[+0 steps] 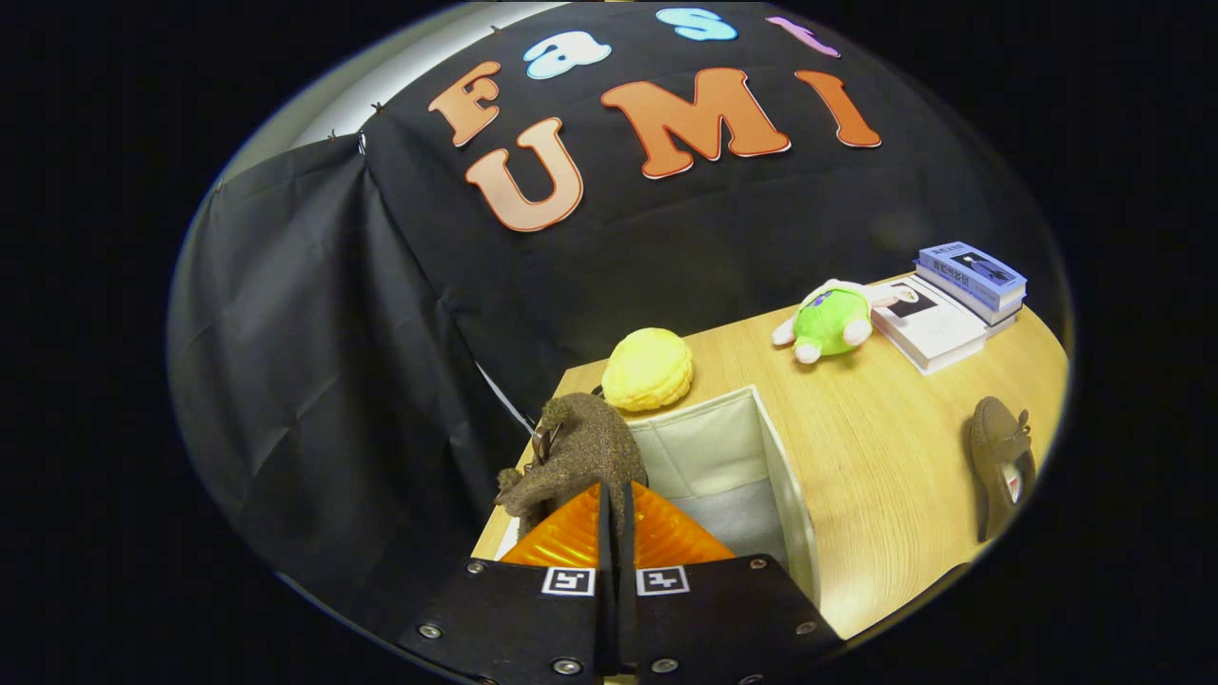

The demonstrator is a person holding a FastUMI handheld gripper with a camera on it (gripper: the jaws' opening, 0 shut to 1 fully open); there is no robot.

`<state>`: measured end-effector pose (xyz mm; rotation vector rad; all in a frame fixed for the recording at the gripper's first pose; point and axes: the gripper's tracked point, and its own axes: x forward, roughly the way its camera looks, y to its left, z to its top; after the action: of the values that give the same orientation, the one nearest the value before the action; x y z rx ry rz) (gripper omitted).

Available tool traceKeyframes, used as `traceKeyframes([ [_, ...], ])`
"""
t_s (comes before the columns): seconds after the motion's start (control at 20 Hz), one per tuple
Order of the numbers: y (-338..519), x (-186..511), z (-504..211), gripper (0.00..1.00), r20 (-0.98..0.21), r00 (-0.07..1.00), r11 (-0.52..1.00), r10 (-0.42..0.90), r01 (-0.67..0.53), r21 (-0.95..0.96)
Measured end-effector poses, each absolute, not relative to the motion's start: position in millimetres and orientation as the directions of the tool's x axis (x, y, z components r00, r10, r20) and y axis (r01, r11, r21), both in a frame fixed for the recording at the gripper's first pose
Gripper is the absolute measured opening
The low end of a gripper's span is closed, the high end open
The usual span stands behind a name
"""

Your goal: Open the storage box then place both shoes into the box .Put the left shoe in first, then the right shoe, with the right side of both shoes facing outward in a uniform manner.

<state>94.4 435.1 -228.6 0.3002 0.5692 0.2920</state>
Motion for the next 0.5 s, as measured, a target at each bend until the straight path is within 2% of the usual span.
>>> traceKeyframes([
  [0.15,446,86,-238,0.06,-0.515,0.775,0.918,0.366,-0.21,0.337],
  [0.25,442,87,-229,0.3,-0.5,0.793,0.929,0.35,-0.222,0.298],
  [0.35,435,87,-218,0.63,-0.477,0.813,0.937,0.335,-0.234,0.259],
  [0.4,433,85,-214,0.86,-0.47,0.816,0.936,0.338,-0.241,0.255],
  [0.5,427,83,-208,0.98,-0.458,0.821,0.935,0.342,-0.249,0.253],
])
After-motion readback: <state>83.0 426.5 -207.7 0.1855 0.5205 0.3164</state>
